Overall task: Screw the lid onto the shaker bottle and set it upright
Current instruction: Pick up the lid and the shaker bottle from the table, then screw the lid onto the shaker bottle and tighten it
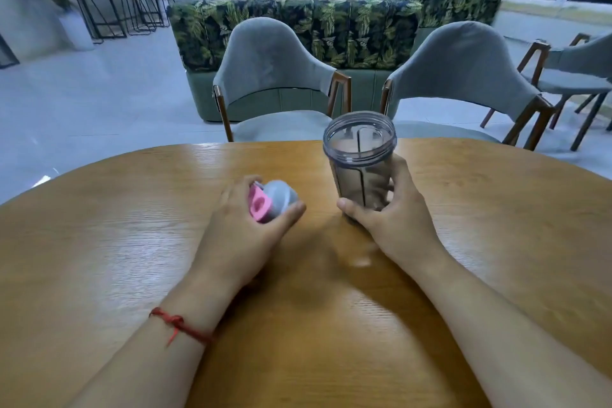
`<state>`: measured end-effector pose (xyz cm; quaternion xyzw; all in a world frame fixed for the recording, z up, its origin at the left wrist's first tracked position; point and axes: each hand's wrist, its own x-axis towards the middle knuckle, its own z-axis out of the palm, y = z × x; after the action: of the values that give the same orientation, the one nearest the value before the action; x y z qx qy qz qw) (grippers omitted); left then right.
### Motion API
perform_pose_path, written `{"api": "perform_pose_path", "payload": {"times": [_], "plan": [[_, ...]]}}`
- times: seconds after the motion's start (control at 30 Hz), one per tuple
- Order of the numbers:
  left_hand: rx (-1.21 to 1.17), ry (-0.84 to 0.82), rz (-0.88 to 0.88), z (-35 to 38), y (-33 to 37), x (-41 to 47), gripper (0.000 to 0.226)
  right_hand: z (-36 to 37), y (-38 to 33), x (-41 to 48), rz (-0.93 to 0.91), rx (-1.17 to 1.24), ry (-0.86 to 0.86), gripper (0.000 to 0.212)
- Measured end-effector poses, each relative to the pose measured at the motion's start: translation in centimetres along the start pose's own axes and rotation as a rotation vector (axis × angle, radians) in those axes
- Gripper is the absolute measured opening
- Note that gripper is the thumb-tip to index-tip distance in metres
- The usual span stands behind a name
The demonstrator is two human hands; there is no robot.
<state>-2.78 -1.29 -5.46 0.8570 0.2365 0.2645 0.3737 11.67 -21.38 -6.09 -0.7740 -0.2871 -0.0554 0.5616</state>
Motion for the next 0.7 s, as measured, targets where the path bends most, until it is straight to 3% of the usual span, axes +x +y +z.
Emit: {"api": "perform_pose_path", "payload": {"times": [0.13,0.23,0.33,0.43,0.7], "plan": [[-0.712,-0.09,-0.142,-0.9,1.3,0.1,0.064,-0.6,-0.2,-0.2,-0.156,-0.221,0.035,0.096],[-0.973,-0.078,-0.18,-1.3,0.9,0.6,0.058,-0.6,-0.7,-0.6,-0.26,-0.358,0.021,0.099],[-1.095,-0.057,-0.162,-1.7,0.1,1.3,0.067,-0.3,-1.3,-1.1,-0.366,-0.452,0.039,0.093],[-1.109,-0.078,-0.134,-1.9,-0.2,1.5,0.097,-0.1,-1.6,-1.5,-0.451,-0.539,0.056,0.086],[-0.949,-0.256,-0.016,-2.0,-0.5,1.4,0.071,0.0,-2.1,-1.7,-0.551,-0.653,0.009,0.086]]}}
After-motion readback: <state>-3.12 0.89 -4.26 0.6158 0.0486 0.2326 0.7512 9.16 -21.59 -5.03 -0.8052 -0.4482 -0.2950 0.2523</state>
